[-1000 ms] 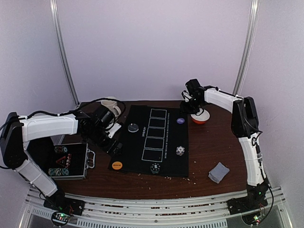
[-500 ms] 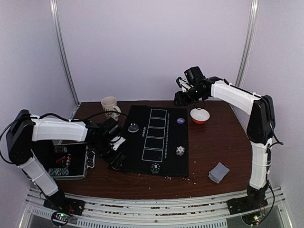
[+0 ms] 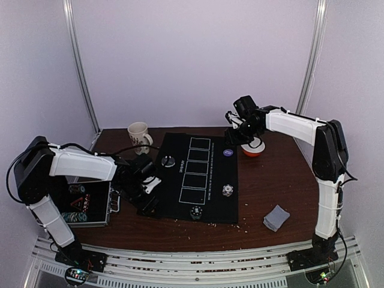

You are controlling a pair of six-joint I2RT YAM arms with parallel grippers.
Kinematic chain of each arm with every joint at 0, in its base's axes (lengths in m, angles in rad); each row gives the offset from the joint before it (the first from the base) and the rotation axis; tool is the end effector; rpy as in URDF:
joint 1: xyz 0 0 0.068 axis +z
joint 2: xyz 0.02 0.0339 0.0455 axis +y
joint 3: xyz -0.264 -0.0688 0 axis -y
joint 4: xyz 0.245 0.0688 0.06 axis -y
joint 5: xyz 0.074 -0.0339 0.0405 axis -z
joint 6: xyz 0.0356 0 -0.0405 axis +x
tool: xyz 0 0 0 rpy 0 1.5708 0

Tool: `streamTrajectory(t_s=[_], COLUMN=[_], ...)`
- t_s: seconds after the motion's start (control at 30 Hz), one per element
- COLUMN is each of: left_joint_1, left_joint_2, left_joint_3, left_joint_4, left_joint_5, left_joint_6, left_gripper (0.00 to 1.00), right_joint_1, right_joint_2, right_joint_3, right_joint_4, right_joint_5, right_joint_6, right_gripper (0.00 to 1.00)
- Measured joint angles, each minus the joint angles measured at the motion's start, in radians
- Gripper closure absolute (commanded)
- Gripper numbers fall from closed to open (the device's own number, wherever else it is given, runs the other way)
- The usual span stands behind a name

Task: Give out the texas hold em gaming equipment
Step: Pick up the big blind button from the poker table mat.

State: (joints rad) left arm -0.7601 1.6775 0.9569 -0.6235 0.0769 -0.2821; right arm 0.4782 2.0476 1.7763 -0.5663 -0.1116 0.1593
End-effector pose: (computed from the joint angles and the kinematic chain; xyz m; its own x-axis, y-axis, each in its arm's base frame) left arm 0.2129 -0.2062 0.1527 -0.8730 0.4470 -0.1950 0.4752 0.8695 -0.1345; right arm 0.4123 0.2182 0.2589 -0.7344 -0.2031 -0.6476 -0.4122 0.8915 0.1879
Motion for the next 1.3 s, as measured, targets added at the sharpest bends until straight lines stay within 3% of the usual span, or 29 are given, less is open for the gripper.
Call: streamTrajectory(t_s=[0.3,0.47,0.83,1.03,1.3], left_joint_1=[0.002,0.005,0.006,0.006,0.006], left_joint_2=[-0.007,-0.007,-0.042,-0.077,-0.155], left_joint_3=[-0.021,-0.022,-0.047,-0.067,-0.088], left_joint_4=[0.024,0.025,0.044,0.068,0.122], left_joint_5=[0.002,0.002,0.003,0.010,0.006], left_joint_6=[0.004,0.007,0.008,0.002,-0.005], left_gripper=[0.41,0.52,0.54,0.54,0.53], right_joint_1=[0.000,0.000,0.016,0.106,0.268], right_joint_2=[-0.010,-0.047,-0.104,-0.114,-0.099], right_joint_3=[-0.002,-0.003,-0.025,-0.083,-0.270], right_joint_4=[0.001,0.001,0.029,0.115,0.414], right_joint_5=[0.000,0.000,-0.018,-0.169,-0.427], right_joint_6=[0.000,0.000,0.029,0.118,0.404], right_gripper=[0.48,0.48,0.49,0.50,0.53])
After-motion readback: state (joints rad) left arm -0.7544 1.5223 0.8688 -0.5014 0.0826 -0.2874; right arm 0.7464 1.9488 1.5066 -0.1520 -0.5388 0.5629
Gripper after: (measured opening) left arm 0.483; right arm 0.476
